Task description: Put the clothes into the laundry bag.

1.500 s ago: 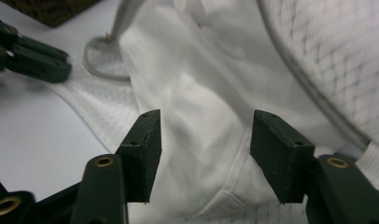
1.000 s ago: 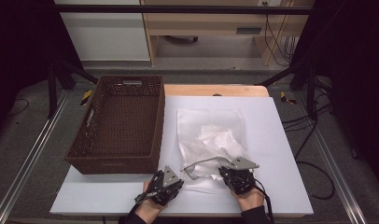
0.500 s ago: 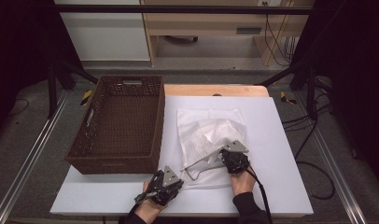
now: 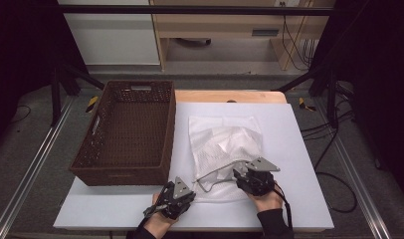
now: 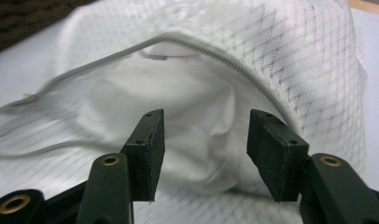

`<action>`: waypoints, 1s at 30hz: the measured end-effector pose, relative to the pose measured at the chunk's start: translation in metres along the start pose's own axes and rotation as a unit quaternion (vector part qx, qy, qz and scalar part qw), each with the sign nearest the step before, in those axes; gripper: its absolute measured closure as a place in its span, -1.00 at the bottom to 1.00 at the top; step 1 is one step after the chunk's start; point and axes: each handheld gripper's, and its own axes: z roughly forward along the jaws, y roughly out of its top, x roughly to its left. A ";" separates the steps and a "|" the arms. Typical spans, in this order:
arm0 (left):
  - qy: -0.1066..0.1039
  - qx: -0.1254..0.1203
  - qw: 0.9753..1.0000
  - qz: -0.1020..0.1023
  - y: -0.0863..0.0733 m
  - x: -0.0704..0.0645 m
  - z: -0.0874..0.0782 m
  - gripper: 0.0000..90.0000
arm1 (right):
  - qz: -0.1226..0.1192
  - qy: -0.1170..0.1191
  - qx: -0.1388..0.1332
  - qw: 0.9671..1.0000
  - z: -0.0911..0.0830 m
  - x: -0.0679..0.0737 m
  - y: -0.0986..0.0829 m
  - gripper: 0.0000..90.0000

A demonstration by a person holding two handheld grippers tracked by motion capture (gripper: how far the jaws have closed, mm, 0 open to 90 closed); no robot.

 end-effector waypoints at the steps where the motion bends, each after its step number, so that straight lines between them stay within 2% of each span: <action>1: 0.000 0.001 1.000 -0.001 0.000 0.000 0.000 0.87 | 0.001 0.007 -0.004 1.000 -0.005 0.001 -0.002 0.03; 4: 0.001 0.000 1.000 0.000 0.000 0.000 0.000 0.89 | 0.000 0.024 0.011 1.000 -0.010 0.005 -0.010 0.19; 7: -0.006 -0.002 1.000 -0.001 0.001 -0.001 -0.001 0.91 | -0.012 0.010 0.038 0.999 -0.002 0.009 -0.014 0.47; 9: -0.009 -0.005 1.000 0.001 0.001 -0.003 -0.003 0.91 | -0.011 -0.003 0.054 0.998 0.008 0.008 -0.014 0.61; 10: -0.011 -0.004 1.000 0.002 0.002 -0.003 -0.003 0.91 | -0.006 -0.002 0.055 0.998 0.013 0.007 -0.014 0.75; 12: -0.013 -0.006 1.000 0.003 0.002 -0.004 -0.003 0.92 | -0.003 -0.005 0.060 0.998 0.020 0.006 -0.011 0.86; 14: -0.017 -0.005 1.000 0.005 0.002 -0.006 -0.004 0.92 | -0.009 -0.011 0.062 0.998 0.027 0.006 -0.008 0.91; 18: -0.022 0.002 1.000 0.009 0.002 -0.007 -0.005 0.92 | -0.021 -0.033 0.054 0.998 0.040 0.004 -0.001 0.93; 20: -0.022 0.002 1.000 0.009 0.001 -0.006 -0.005 0.92 | -0.028 -0.057 0.046 0.997 0.049 0.001 0.004 0.93; 21: -0.022 0.002 1.000 0.008 0.001 -0.006 -0.005 0.92 | -0.028 -0.070 0.042 0.996 0.052 -0.001 0.004 0.93; 23: -0.023 0.003 1.000 0.006 0.001 -0.005 -0.005 0.92 | -0.019 -0.083 0.035 0.996 0.056 -0.005 0.004 0.92; 26: -0.023 0.002 1.000 0.005 0.001 -0.004 -0.005 0.91 | -0.019 -0.081 0.037 0.996 0.053 -0.005 0.004 0.83; 28: -0.023 -0.002 1.000 0.004 0.001 -0.004 -0.005 0.91 | -0.012 -0.066 0.029 0.997 0.045 -0.003 0.004 0.68; 29: -0.023 -0.004 1.000 0.003 0.001 -0.005 -0.006 0.91 | -0.008 -0.052 0.021 0.998 0.038 -0.002 0.004 0.62; 30: -0.022 -0.005 1.000 0.003 0.001 -0.005 -0.006 0.91 | -0.005 -0.043 0.015 0.999 0.031 -0.001 0.005 0.61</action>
